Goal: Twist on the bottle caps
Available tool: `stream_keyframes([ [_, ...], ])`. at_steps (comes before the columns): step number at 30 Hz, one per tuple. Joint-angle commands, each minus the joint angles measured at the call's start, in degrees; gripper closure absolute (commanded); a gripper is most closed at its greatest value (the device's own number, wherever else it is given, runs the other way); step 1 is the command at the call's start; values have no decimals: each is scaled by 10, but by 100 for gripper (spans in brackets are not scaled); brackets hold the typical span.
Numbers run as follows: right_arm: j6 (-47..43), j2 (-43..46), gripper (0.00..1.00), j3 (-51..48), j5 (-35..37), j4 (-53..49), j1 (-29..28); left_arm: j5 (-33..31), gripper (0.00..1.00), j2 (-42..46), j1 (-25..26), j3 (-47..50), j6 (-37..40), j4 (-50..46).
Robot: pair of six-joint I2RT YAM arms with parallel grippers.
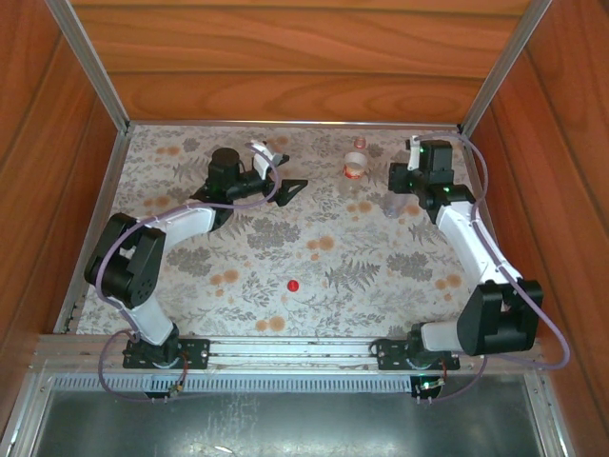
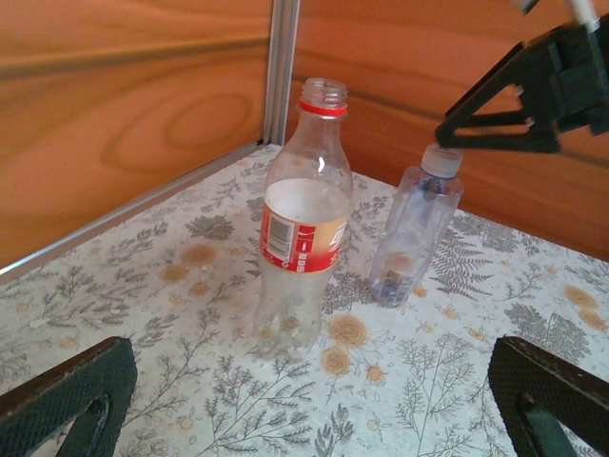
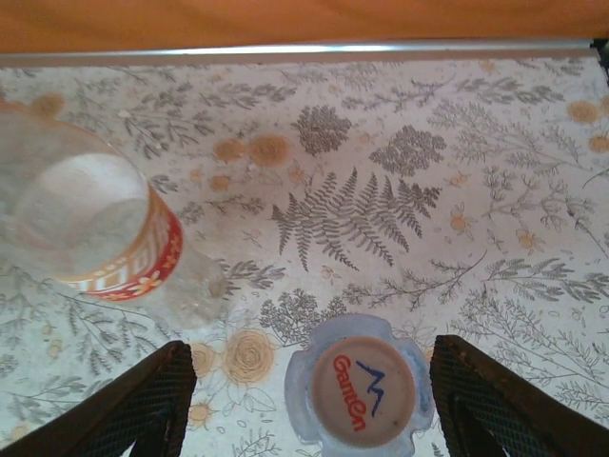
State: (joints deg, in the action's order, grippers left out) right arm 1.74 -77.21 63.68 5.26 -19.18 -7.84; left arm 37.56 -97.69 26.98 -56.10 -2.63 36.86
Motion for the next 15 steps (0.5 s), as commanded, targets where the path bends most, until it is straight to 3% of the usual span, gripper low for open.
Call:
stream_keyframes([
  [1,-3,21,29,26,-47,-13,-1,-13,0,-5,1,-2,-5,19],
  [4,-7,17,28,58,-91,-13,-16,-13,0,0,1,10,9,21],
  [15,-63,-107,25,199,-104,-23,-94,21,0,7,1,25,18,22],
])
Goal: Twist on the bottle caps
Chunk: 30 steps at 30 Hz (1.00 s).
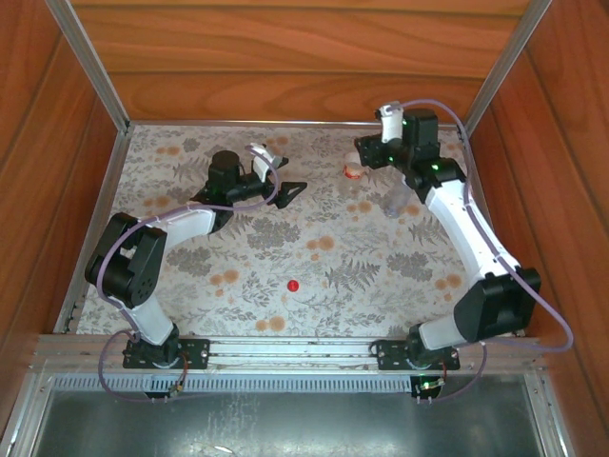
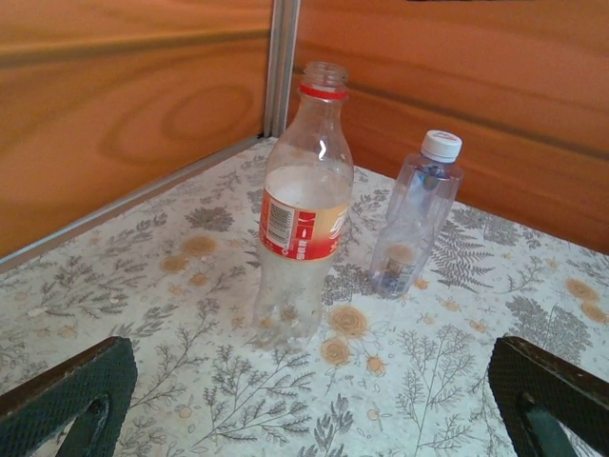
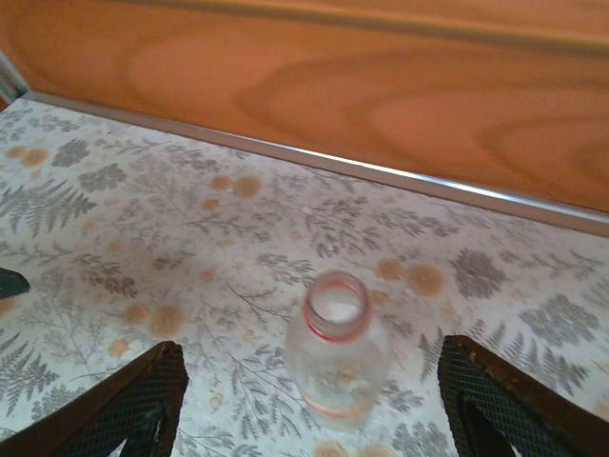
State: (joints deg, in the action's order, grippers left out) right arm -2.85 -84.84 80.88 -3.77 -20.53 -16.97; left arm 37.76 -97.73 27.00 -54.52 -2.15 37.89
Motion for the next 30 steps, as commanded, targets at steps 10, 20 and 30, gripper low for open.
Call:
stream_keyframes([
  [10,-7,-133,33,95,2,-26,-3,19,0,12,1,19,23,13],
  [20,-12,-160,67,104,5,-29,-3,23,0,17,1,24,24,14],
  [30,-2,-131,83,91,-1,-39,-41,17,0,14,1,21,23,17],
])
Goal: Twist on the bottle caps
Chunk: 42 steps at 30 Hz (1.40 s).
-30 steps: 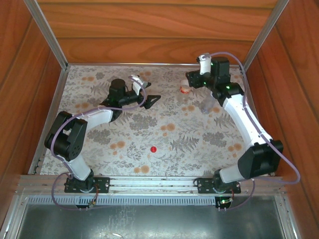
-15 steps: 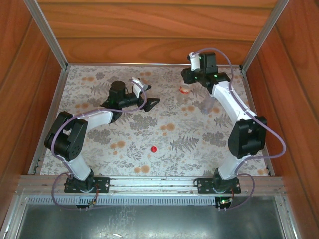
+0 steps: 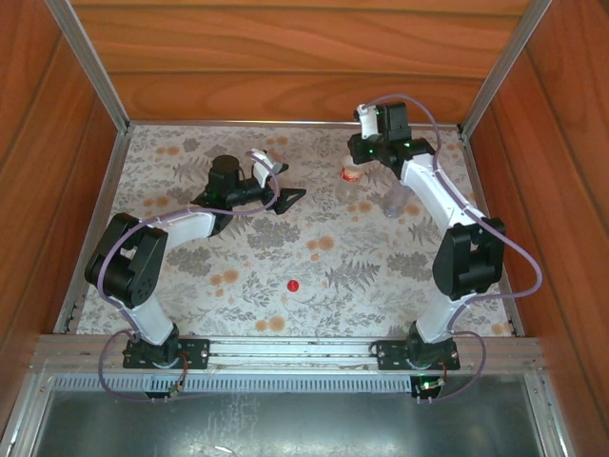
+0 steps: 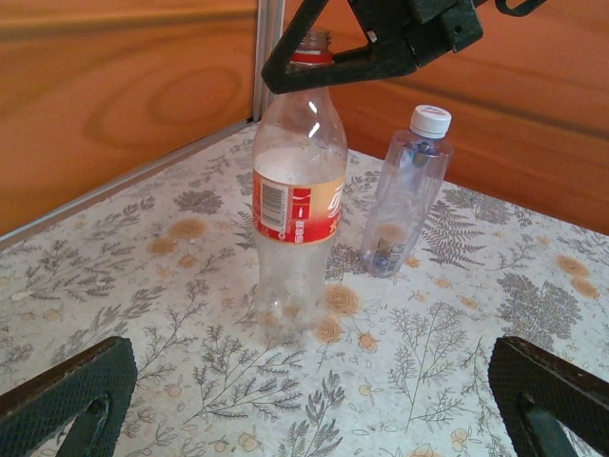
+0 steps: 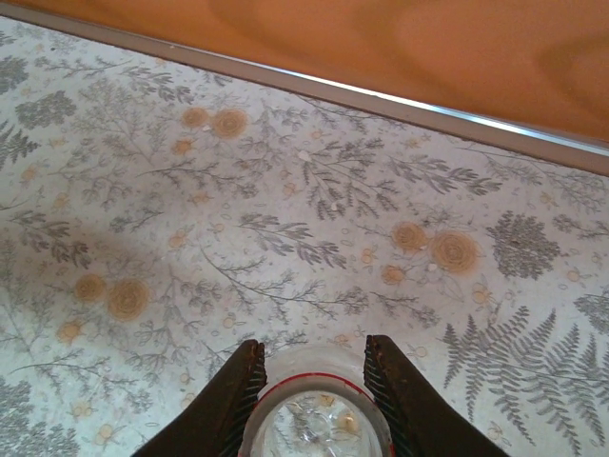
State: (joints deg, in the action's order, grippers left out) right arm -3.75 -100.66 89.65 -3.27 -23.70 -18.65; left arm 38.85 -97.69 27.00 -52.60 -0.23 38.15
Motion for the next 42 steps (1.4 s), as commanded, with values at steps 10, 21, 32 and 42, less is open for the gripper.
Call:
stream_keyframes([
  [10,-10,42,84,-42,13,36,-134,-10,0,39,-21,41,15,33],
  [21,-49,25,79,-46,18,24,-177,7,0,61,-44,83,11,40],
  [32,-49,30,59,-40,18,21,-177,24,0,50,-40,79,32,40],
  [42,-22,49,41,-42,15,27,-177,51,0,22,-28,62,41,40],
])
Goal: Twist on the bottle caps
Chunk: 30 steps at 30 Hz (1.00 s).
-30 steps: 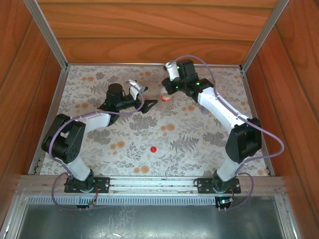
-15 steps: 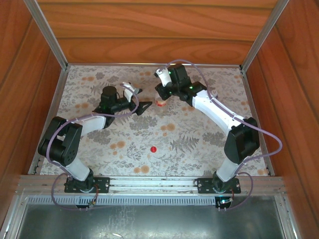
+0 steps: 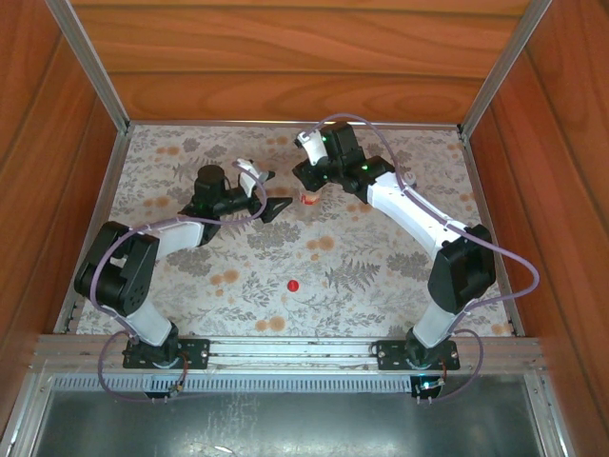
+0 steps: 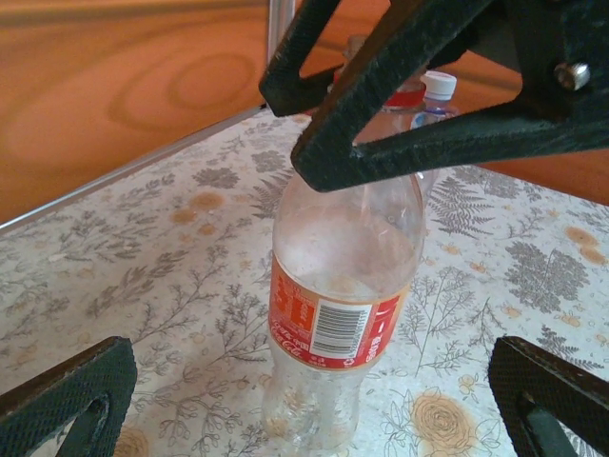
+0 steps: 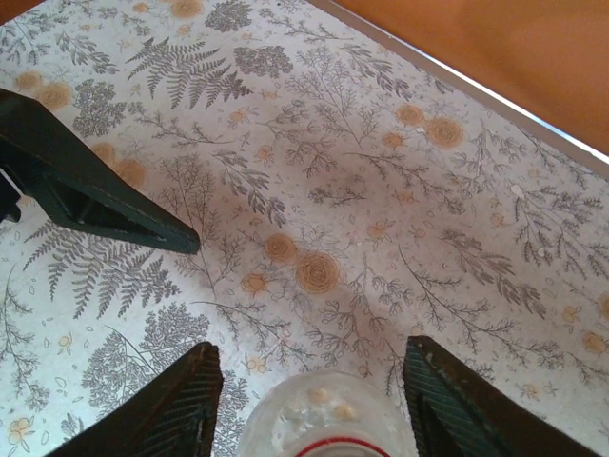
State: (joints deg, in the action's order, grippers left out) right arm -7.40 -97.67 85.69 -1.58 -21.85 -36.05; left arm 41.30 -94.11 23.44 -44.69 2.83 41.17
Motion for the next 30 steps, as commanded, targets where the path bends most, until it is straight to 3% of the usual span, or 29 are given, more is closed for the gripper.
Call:
stream_keyframes([
  [1,19,20,39,-3,-5,10,-3,32,0,-16,8,-19,13,10],
  [11,83,83,21,-15,-30,58,17,55,0,-58,19,-41,37,12],
  [30,110,155,19,-100,-37,64,62,117,0,-200,35,-148,77,20],
])
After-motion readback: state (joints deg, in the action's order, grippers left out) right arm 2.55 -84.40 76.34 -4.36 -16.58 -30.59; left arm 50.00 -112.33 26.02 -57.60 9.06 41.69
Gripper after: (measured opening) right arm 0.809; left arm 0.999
